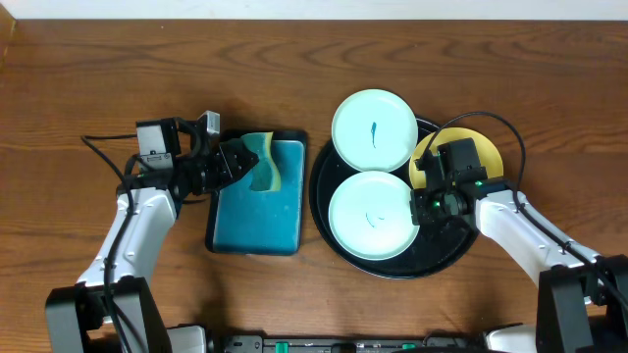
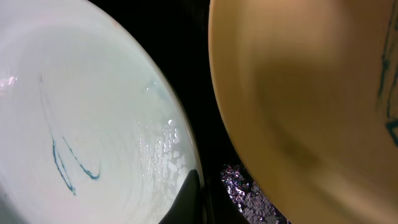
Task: Clean dirty plates on tray and stack at the side
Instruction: 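Lift the sponge out of the basin with the left gripper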
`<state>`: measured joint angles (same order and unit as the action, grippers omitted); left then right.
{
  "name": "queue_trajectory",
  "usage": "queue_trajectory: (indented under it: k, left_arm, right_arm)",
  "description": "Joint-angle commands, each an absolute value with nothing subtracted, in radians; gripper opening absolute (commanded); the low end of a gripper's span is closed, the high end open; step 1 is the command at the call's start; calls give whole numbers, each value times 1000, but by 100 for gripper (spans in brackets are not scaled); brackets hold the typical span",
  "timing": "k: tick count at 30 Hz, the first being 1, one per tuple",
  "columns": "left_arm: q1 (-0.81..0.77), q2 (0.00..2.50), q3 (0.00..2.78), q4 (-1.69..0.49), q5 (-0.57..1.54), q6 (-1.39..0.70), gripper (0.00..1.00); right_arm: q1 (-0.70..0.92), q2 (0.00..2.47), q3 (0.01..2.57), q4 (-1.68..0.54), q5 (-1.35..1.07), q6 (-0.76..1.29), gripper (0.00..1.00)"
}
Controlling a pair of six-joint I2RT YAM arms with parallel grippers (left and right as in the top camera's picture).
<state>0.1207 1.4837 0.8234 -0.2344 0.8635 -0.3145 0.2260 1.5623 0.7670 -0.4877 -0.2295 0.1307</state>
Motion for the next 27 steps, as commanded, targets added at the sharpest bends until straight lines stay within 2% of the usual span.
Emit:
queue_trajectory:
  k: [1, 27]
  left_arm:
    - [124, 1480, 821, -221, 909, -298, 7]
    - [124, 1480, 821, -230, 958, -264, 8]
  right_arm:
    - [232, 1567, 770, -488, -214, 142, 1]
    - [232, 1567, 770, -490, -214, 142, 1]
